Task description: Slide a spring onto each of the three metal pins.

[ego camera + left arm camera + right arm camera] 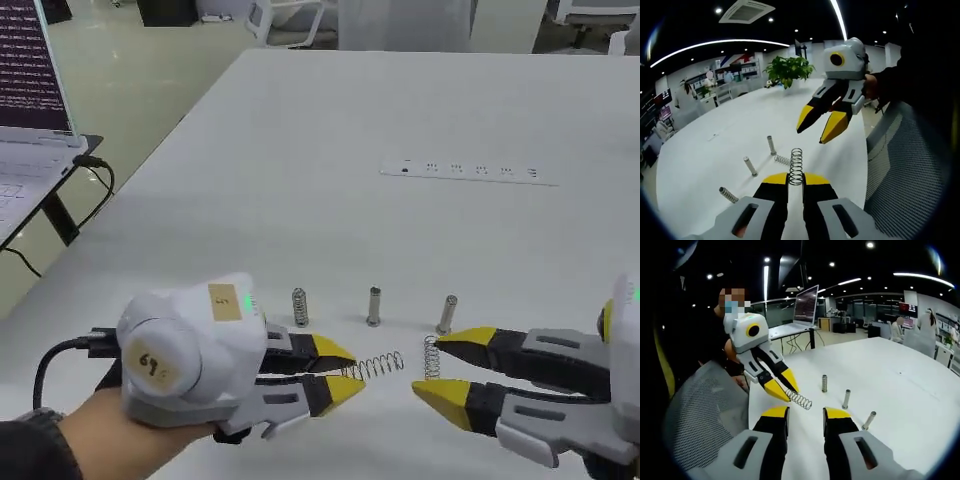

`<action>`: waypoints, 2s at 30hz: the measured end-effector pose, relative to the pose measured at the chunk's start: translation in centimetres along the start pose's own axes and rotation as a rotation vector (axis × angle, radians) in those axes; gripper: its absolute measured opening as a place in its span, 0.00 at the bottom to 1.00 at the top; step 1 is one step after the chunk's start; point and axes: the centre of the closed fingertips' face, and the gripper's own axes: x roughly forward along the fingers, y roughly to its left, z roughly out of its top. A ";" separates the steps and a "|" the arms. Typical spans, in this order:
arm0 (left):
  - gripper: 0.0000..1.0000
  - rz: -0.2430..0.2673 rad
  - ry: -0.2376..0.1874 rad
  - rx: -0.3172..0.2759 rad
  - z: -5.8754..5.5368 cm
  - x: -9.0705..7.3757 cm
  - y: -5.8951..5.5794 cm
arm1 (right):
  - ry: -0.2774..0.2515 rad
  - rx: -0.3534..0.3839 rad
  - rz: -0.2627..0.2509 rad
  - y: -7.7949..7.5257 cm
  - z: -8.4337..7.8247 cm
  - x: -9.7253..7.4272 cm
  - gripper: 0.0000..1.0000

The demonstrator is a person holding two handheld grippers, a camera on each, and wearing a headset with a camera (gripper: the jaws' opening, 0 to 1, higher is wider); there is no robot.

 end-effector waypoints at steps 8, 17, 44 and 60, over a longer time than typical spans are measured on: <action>0.02 -0.076 -0.070 0.059 1.6 -0.7 -1.2 | 0.031 0.003 0.024 1.2 0.0 0.3 0.16; 0.02 -0.189 -0.158 0.107 2.0 -2.2 -2.4 | 0.043 0.050 -0.005 3.5 1.3 0.3 0.16; 0.02 -0.117 -0.191 0.142 3.0 -3.4 -1.8 | 0.042 -0.046 0.121 5.4 3.7 1.0 0.00; 0.02 -0.068 -0.199 0.118 3.7 -3.2 -1.1 | 0.096 -0.177 0.181 7.1 5.4 1.2 0.00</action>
